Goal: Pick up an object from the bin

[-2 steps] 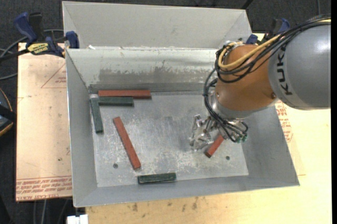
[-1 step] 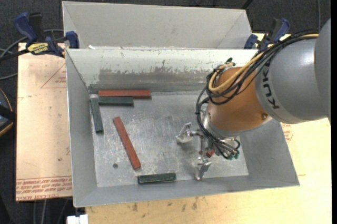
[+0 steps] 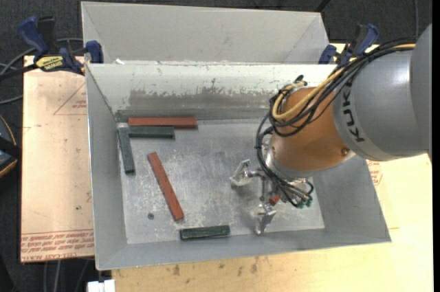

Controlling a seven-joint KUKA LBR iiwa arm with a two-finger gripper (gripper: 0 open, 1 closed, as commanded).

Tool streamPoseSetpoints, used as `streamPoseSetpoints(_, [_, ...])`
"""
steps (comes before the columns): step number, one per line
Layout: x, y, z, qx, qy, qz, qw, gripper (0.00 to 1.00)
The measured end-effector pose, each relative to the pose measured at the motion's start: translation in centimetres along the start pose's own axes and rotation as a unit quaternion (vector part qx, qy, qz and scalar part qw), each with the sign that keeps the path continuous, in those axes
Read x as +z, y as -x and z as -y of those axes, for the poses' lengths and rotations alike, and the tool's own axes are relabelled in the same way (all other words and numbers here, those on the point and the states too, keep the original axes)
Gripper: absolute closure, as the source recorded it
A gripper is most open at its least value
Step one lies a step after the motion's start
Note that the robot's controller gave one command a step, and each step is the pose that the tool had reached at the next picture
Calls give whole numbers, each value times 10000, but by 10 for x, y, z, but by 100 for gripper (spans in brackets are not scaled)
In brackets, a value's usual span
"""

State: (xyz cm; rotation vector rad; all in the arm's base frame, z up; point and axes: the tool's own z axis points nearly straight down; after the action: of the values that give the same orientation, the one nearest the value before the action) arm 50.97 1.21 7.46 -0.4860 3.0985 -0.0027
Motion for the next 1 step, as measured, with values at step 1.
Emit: streamPoseSetpoints(1, [-29,31,28,122,23,-23,9999,0])
